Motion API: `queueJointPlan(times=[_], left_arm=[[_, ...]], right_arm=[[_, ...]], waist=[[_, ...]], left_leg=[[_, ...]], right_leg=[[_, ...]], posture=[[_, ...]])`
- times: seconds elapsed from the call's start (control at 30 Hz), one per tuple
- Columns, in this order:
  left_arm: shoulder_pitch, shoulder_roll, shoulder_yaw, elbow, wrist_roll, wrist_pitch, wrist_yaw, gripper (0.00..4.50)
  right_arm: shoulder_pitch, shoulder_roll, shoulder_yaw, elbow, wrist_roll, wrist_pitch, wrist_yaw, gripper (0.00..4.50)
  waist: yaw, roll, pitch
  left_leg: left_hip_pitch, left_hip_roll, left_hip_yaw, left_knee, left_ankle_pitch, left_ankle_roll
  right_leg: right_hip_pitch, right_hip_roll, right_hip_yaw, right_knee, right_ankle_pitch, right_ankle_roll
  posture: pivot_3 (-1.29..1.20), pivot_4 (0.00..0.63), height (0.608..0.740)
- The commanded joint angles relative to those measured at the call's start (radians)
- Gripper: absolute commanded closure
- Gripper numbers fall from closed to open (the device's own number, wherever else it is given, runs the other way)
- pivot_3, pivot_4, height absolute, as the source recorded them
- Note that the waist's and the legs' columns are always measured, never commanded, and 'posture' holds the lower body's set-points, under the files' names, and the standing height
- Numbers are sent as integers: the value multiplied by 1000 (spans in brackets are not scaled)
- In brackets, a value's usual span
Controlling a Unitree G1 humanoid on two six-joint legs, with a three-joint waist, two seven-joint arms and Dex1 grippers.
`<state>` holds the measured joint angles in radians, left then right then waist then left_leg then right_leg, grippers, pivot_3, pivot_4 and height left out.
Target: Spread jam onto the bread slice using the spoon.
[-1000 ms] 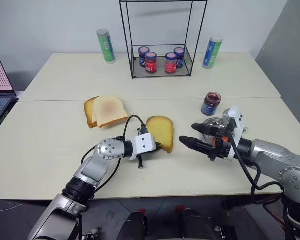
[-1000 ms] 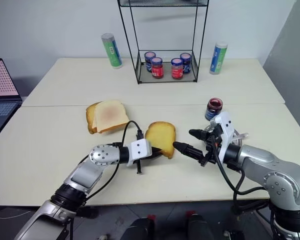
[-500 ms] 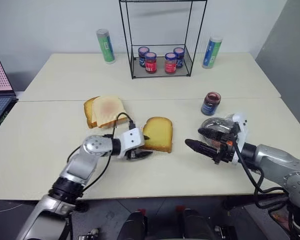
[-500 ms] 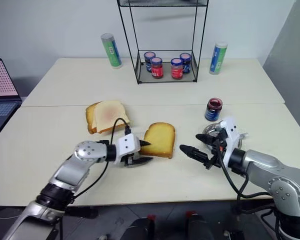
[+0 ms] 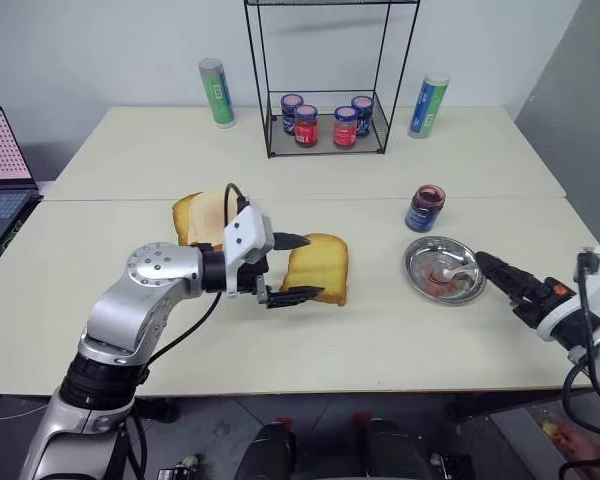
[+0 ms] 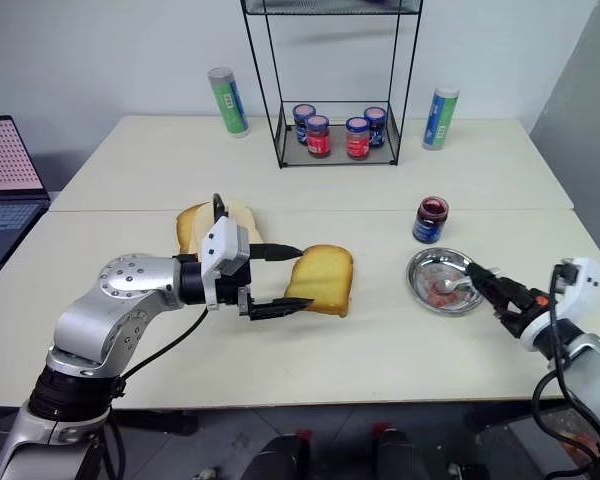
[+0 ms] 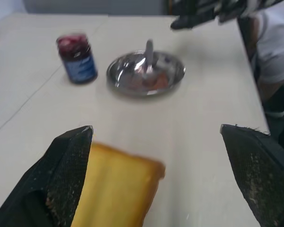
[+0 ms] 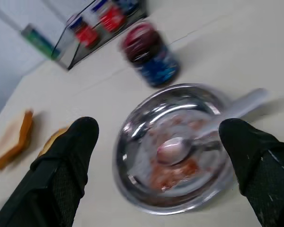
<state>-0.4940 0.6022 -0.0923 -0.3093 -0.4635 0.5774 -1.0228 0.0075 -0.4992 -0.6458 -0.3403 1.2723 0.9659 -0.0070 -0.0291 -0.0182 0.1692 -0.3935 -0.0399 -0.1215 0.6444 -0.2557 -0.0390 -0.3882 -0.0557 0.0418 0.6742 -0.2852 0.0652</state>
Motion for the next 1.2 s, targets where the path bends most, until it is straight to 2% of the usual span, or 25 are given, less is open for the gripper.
queueJointPlan(times=[0.03,0.17,0.33,0.53,0.8,1.03,1.2], left_arm=[[-69,-82,-44,12,5,-3,58,5],[-97,-139,-97,70,59,-57,77,5],[-90,-149,-122,88,75,-79,66,5],[-101,-151,-121,93,76,-75,72,5],[-98,-146,-121,72,69,-57,76,5],[-98,-138,-116,64,67,-45,76,0],[-104,-139,-115,66,70,-43,79,0]], right_arm=[[-78,11,-26,161,35,-40,-2,0],[-174,23,-17,341,11,-63,28,0],[-263,13,-2,521,-33,-84,101,0],[-333,11,50,628,-134,-111,183,0],[-388,26,52,705,-197,-115,235,0],[-405,37,42,730,-219,-108,256,1361],[-427,54,47,732,-241,-113,259,1361]], waist=[[0,0,0],[-3,1,0],[-4,1,0],[-9,1,0],[-24,1,0],[-27,1,-1],[-30,0,-1]], left_leg=[[0,0,0,0,0,0],[1,-1,5,0,0,0],[2,-1,7,-1,0,0],[3,-1,9,0,0,0],[4,0,9,0,0,0],[5,0,10,0,0,0],[6,0,10,0,0,0]], right_leg=[[0,0,0,0,0,0],[0,1,2,0,0,0],[-1,2,3,0,0,-1],[0,2,5,1,0,0],[1,2,5,2,0,0],[1,2,6,2,0,0],[1,2,6,2,0,0]], posture=[[0,150,740],[0,150,740],[0,150,740],[0,150,740],[0,150,740],[0,150,740],[0,150,740]])
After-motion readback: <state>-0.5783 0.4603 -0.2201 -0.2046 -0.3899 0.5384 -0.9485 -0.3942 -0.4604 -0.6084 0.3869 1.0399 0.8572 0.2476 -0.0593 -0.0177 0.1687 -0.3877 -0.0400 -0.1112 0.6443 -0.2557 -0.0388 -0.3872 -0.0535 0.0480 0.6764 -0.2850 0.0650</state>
